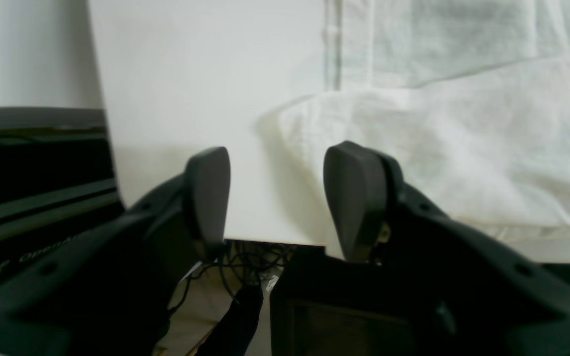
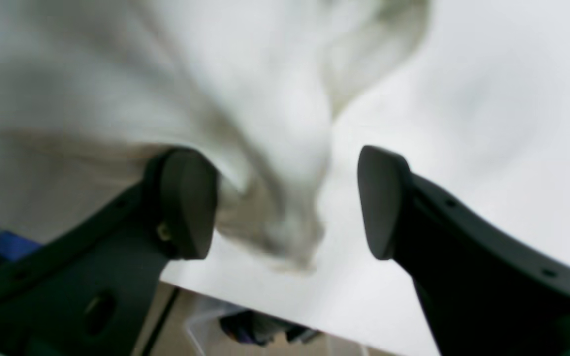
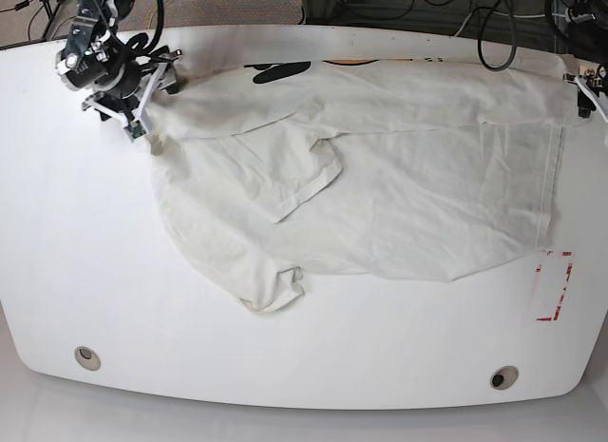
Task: Fold the T-shirt properly
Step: 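Move both grippers along the shirt's side edges toward the hem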
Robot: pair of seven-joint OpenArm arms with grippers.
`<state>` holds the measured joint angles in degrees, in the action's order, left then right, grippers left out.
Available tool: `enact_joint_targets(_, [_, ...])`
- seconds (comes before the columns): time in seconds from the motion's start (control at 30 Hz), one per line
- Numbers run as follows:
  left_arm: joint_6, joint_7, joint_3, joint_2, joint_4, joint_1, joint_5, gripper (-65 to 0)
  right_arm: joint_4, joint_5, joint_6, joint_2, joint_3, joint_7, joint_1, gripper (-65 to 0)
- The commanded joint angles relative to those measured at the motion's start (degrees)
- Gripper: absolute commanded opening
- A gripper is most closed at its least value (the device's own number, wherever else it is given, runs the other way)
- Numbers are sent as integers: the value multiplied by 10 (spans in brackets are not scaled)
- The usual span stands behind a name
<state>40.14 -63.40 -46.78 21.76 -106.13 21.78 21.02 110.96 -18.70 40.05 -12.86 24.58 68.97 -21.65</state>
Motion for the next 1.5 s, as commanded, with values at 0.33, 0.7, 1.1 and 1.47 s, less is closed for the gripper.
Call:
enact_joint_targets(0.33, [-1, 8, 1, 11, -6, -13, 0, -343, 43, -25, -1, -49, -1, 64, -7, -225])
enact_joint_targets(0.7, [-1, 10, -2, 11, -8, -38, 3, -343, 44, -125, -1, -57, 34, 64, 9, -227])
enact_joint_targets(1.1, [-1, 11, -5, -13, -6, -115, -1, -343, 35, -166, -1, -17, 110, 63, 95, -227])
enact_joint_targets(1.47, [-1, 13, 62, -38, -4, -155, -112, -350, 35, -78, -1, 77, 62, 67, 126, -228])
